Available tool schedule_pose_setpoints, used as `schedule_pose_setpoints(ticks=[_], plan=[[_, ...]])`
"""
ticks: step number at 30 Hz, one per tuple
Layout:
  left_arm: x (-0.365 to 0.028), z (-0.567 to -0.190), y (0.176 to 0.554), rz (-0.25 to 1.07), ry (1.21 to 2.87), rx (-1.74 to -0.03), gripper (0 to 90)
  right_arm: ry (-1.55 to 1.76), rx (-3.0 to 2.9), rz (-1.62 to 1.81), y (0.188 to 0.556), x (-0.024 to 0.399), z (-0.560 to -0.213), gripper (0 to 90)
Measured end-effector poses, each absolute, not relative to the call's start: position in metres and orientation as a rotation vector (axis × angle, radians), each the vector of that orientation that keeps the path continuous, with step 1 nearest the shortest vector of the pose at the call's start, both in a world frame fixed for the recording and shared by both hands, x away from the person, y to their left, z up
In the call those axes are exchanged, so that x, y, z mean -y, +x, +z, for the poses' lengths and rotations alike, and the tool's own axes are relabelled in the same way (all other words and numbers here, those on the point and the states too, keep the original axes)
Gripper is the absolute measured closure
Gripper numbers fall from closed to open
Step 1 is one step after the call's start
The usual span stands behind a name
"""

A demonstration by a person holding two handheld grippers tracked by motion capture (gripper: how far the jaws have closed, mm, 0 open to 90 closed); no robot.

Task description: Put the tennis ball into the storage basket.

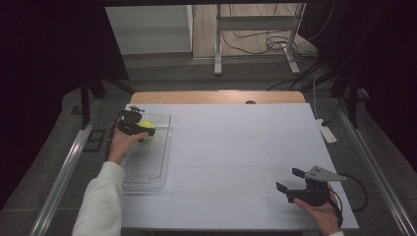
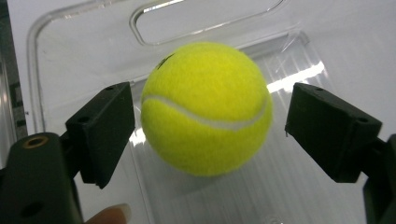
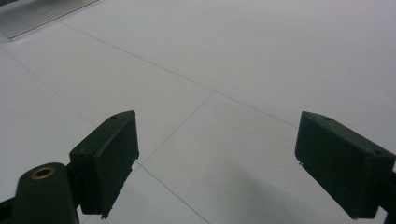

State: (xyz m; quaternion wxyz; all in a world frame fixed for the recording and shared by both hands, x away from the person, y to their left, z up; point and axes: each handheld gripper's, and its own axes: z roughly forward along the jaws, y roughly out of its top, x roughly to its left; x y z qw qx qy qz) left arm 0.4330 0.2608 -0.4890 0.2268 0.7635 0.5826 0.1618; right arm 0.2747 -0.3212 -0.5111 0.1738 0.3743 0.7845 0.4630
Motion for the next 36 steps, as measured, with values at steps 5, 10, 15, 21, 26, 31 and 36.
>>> schedule_pose_setpoints(ticks=[5, 10, 15, 21, 26, 31, 36], plan=[[-0.264, -0.484, 0.427, 0.437, 2.067, -1.57, 13.0, 1.062, -2.224, 1.313, 0.274, 0.321, -0.511, 13.5], [-0.267, -0.482, 0.422, 0.427, 2.028, -1.533, 12.4, 1.062, -2.224, 1.313, 0.275, 0.321, -0.511, 13.5], [-0.267, -0.48, 0.415, 0.399, 1.985, -1.491, 11.9, 1.063, -2.226, 1.317, 0.275, 0.321, -0.512, 13.5], [-0.266, -0.48, 0.407, 0.388, 1.962, -1.45, 11.5, 1.077, -2.223, 1.327, 0.278, 0.323, -0.512, 13.5], [-0.265, -0.477, 0.401, 0.381, 1.944, -1.419, 11.6, 1.077, -2.225, 1.336, 0.279, 0.323, -0.513, 13.5], [-0.262, -0.472, 0.395, 0.394, 1.928, -1.381, 11.9, 1.085, -2.22, 1.338, 0.279, 0.325, -0.513, 13.4], [-0.256, -0.464, 0.386, 0.393, 1.924, -1.328, 11.8, 1.091, -2.219, 1.336, 0.279, 0.326, -0.514, 13.5]])
